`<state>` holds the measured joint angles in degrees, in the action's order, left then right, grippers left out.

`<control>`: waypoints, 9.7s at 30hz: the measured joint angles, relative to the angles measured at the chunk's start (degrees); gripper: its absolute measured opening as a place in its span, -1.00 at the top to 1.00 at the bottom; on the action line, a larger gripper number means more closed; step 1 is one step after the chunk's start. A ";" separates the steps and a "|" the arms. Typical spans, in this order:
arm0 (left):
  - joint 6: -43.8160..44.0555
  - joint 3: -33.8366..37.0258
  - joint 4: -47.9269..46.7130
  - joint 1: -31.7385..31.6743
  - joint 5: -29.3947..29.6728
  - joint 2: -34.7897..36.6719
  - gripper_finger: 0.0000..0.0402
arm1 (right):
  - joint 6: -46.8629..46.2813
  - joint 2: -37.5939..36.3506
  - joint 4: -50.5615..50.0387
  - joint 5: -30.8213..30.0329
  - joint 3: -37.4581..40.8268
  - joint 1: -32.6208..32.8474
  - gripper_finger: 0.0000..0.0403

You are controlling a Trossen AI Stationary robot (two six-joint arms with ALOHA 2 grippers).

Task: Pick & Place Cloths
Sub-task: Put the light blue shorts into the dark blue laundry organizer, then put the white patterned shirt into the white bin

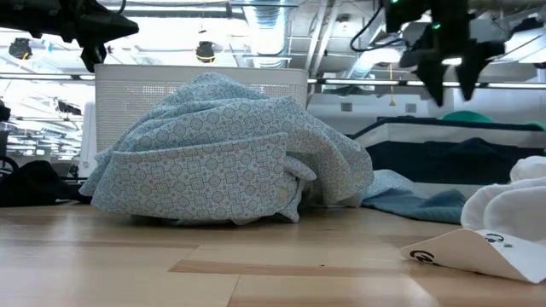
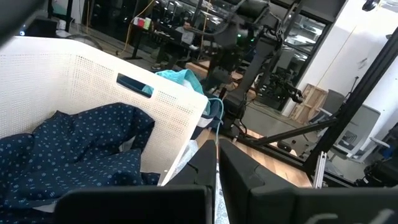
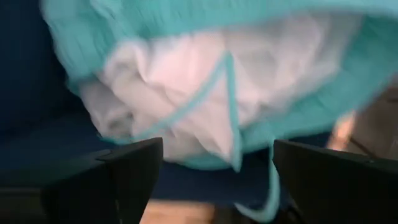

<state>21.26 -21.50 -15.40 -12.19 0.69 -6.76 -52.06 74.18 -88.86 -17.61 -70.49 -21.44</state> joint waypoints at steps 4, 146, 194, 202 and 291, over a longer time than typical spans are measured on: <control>-0.01 0.00 -0.01 0.00 0.00 0.00 1.00 | -2.20 -2.43 -0.60 4.08 3.17 1.19 -0.48; -12.40 -23.10 22.97 34.81 11.10 -69.45 -0.11 | 12.04 -12.68 17.63 -0.48 -3.58 7.03 -0.45; 10.33 -24.23 24.84 28.49 21.66 -90.64 0.99 | 16.61 -12.69 17.35 -0.39 -3.19 8.36 -0.45; 3.76 -24.46 25.70 28.98 24.89 -71.21 0.99 | 16.61 -12.70 18.00 -0.43 -3.21 8.36 -0.45; -31.31 -21.14 22.84 -11.62 4.38 -56.69 0.43 | 22.65 -5.32 30.71 1.07 -3.23 8.19 -0.45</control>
<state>-10.05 -42.63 7.44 -23.81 5.07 -63.45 -29.41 68.86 -58.15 -16.53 -73.71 -13.26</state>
